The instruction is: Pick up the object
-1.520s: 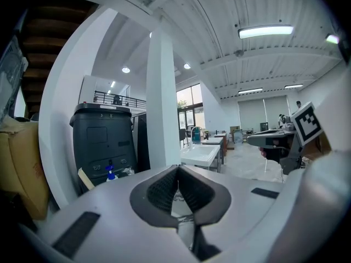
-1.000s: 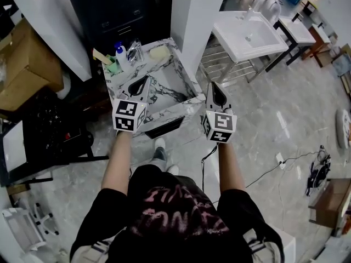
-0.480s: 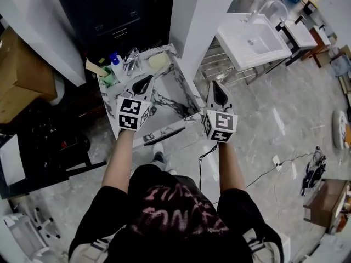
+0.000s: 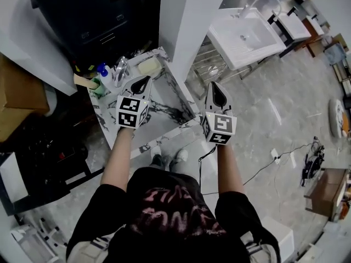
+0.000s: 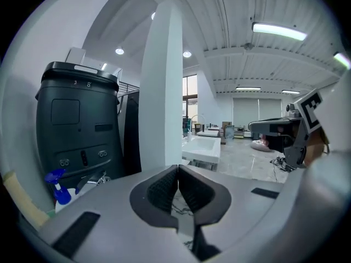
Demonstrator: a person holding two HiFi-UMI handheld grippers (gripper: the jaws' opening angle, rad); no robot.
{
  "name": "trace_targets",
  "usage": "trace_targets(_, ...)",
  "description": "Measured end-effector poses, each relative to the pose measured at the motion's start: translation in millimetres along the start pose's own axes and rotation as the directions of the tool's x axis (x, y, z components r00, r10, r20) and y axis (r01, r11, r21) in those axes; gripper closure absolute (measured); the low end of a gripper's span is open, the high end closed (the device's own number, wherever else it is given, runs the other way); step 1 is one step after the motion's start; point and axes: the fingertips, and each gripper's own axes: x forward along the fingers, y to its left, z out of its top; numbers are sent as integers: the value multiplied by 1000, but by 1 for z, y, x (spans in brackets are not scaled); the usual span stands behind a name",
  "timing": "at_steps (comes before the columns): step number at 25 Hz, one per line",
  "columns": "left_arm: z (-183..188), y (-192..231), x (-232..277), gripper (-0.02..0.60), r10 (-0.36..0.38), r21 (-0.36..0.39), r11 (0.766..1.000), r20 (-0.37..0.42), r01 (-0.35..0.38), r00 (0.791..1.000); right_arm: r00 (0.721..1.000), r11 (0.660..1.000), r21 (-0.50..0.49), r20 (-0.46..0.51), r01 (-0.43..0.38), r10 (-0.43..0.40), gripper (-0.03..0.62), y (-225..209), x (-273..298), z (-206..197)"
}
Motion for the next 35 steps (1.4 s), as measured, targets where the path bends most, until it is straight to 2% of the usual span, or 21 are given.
trace_targets(11, -7, -3, 64, 565, 17, 19, 1000, -86, -15, 996, 1000, 999, 37, 2, -19, 19, 580, -53, 30, -1)
trace_targets(15, -20, 0, 89, 565, 16, 38, 999, -149, -10, 989, 1000, 998, 49, -12, -27, 28, 580, -71, 45, -10)
trace_targets(16, -25, 0, 95, 558, 12, 40, 999, -168, -6, 986, 999, 998, 54, -16, -27, 28, 579, -75, 47, -13)
trace_targets(18, -35, 0, 109, 482, 2, 32, 999, -202, 5, 979, 999, 998, 60, -20, -26, 27, 579, -83, 51, -17)
trace_targets(19, -38, 1, 115, 463, -1, 32, 999, -217, 8, 976, 999, 998, 62, -21, -25, 26, 580, -87, 53, -18)
trace_targets(30, -93, 22, 170, 437, 18, 115, 993, -386, 29, 922, 998, 997, 72, -53, -13, 16, 580, -111, 68, -40)
trace_targets(35, -114, 23, 192, 437, 8, 132, 989, -457, 59, 890, 998, 997, 70, -63, -17, 21, 580, -117, 79, -48)
